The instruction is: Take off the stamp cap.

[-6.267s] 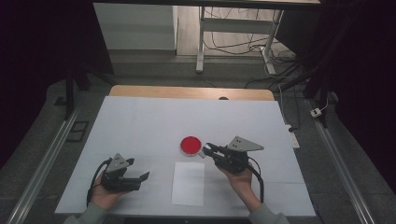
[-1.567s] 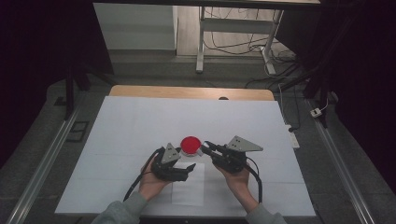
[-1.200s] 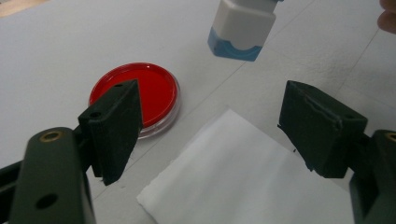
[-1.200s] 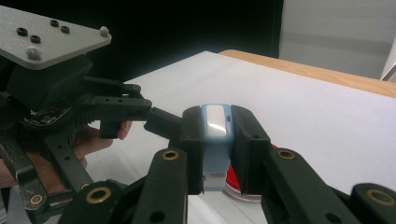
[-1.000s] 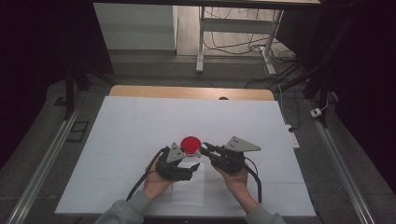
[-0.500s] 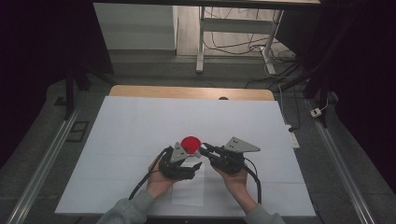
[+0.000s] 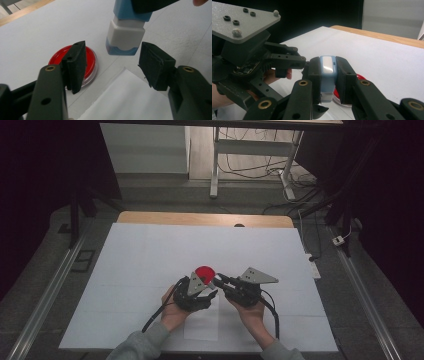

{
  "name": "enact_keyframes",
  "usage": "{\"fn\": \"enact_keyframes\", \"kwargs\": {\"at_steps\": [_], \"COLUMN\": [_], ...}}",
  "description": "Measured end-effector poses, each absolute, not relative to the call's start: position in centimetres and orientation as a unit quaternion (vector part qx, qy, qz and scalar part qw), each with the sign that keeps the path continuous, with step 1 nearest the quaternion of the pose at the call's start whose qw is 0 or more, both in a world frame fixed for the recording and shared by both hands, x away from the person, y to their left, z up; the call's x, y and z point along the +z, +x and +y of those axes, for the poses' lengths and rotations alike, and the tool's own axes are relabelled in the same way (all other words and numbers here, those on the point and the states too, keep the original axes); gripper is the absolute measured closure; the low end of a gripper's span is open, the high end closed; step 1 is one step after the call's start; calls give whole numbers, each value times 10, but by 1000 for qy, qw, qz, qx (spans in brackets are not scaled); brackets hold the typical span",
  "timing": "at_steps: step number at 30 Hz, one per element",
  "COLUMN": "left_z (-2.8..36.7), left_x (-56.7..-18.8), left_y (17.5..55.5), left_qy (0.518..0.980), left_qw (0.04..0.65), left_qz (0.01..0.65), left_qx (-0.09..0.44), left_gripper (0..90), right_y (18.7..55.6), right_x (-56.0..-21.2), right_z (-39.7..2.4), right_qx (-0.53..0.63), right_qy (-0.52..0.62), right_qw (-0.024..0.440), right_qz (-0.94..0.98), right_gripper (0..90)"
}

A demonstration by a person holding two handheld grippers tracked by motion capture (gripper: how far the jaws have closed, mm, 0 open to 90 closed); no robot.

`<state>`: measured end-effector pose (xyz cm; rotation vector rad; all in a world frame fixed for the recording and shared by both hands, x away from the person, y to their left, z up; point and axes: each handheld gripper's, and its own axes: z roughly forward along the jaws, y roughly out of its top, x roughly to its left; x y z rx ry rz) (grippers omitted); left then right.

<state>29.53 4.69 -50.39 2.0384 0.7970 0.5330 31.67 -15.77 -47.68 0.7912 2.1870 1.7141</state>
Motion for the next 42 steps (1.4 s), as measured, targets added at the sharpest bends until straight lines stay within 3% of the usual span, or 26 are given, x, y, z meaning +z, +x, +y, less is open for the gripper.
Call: {"fn": "enact_keyframes", "kwargs": {"at_steps": [28,42], "left_z": [41,40], "left_x": [-506,-507], "left_y": [293,293], "left_qy": [825,829], "left_qw": [423,414], "left_qz": [295,290], "left_qx": [230,240], "left_gripper": [625,639], "right_y": [317,317], "right_x": [-479,-480], "right_z": [-158,-158], "right_qx": [590,589], "right_qy": [278,281], "right_qw": [124,125], "right_qz": [748,747], "right_gripper": [750,751]}}
